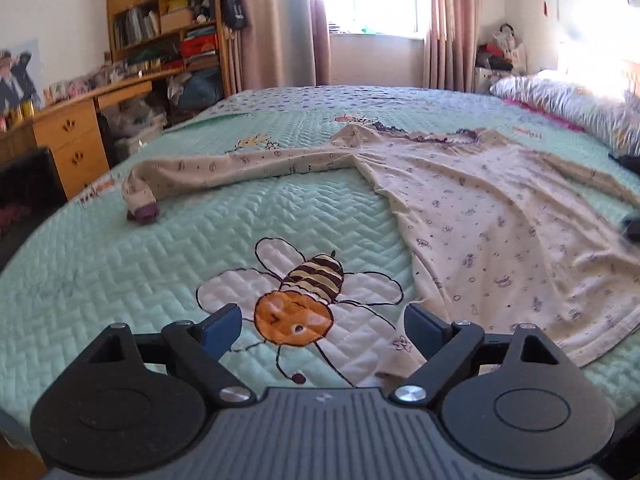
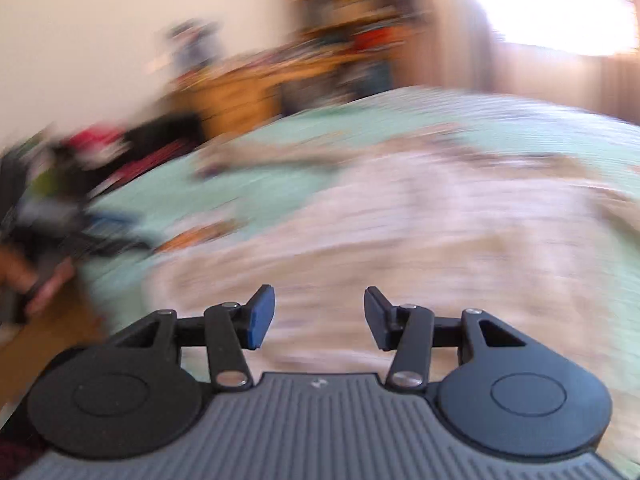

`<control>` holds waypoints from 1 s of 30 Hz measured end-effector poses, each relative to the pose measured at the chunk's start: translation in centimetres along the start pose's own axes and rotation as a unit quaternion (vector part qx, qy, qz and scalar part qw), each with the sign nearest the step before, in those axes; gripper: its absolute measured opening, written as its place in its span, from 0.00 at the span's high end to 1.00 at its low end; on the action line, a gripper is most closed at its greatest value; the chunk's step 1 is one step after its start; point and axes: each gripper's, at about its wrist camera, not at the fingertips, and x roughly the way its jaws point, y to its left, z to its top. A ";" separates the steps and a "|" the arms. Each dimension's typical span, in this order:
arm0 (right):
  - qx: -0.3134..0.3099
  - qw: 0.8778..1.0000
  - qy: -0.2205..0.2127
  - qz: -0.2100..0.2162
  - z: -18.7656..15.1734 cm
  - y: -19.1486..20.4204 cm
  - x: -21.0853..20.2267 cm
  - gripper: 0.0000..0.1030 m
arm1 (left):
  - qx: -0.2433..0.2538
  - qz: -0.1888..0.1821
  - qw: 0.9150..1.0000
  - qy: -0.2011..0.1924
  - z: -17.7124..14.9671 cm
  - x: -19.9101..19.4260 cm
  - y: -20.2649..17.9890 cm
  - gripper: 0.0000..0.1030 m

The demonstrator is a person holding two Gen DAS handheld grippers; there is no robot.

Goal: Fold clothes

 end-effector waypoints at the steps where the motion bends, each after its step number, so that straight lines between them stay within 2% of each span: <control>1: 0.026 0.999 -0.007 -0.036 -0.2 -2.1 -1.5 0.39 | 0.013 -0.004 1.000 0.009 -0.1 0.5 -0.4 0.13; 2: 0.053 0.996 -0.014 -0.072 -0.5 -4.1 -3.1 0.33 | 0.021 -0.009 1.000 0.019 -0.2 1.0 -0.7 0.14; 4: 0.103 0.988 0.000 -0.116 -1.6 -7.6 -5.2 0.33 | 0.035 -0.020 0.998 0.039 -0.4 2.1 -1.3 0.15; 5: 0.136 0.983 0.005 -0.120 -2.4 -9.1 -5.9 0.33 | 0.031 -0.033 0.998 0.051 -0.4 2.5 -1.2 0.23; 6: 0.176 0.978 0.007 -0.115 -3.3 -10.4 -6.5 0.33 | 0.026 -0.047 0.997 0.064 -0.4 2.9 -1.2 0.32; 8: 0.243 0.966 0.018 -0.091 -5.2 -12.4 -6.9 0.33 | 0.025 -0.065 0.995 0.074 -0.2 3.0 -1.0 0.44; 9: 0.275 0.958 0.024 -0.076 -6.1 -13.2 -7.0 0.34 | 0.027 -0.066 0.994 0.079 -0.1 3.0 -1.0 0.54; 11: 0.295 0.953 0.041 -0.052 -7.4 -13.2 -6.6 0.37 | 0.027 -0.066 0.993 0.089 0.1 3.0 -0.9 0.61; 13: 0.284 0.956 0.053 -0.042 -7.4 -13.2 -5.3 0.38 | 0.021 -0.068 0.993 0.097 0.4 3.0 -0.8 0.62; 16: 0.265 0.962 0.062 -0.030 -7.2 -13.2 -3.4 0.39 | 0.020 -0.059 0.993 0.103 0.5 3.2 -0.9 0.56; 19: 0.248 0.966 0.078 -0.013 -6.9 -13.0 -2.5 0.58 | 0.025 -0.044 0.993 0.109 0.5 3.4 -1.4 0.47; 21: 0.229 0.970 0.082 -0.021 -7.1 -12.7 -2.3 0.76 | 0.027 -0.037 0.993 0.112 0.7 3.4 -1.6 0.39; 23: 0.230 0.970 0.078 -0.026 -7.4 -12.9 -2.2 0.85 | 0.027 -0.025 0.993 0.114 0.7 3.5 -1.5 0.30; 24: 0.234 0.969 0.076 -0.030 -7.6 -13.1 -2.3 0.94 | 0.026 -0.019 0.993 0.114 0.7 3.6 -1.5 0.27; 27: 0.230 0.969 0.074 -0.048 -7.0 -13.5 -3.3 0.98 | 0.018 -0.017 0.992 0.121 0.9 3.4 -1.3 0.27; 30: 0.224 0.969 0.074 -0.067 -6.4 -13.9 -4.4 0.98 | 0.032 -0.014 0.992 0.125 0.9 2.9 -1.9 0.27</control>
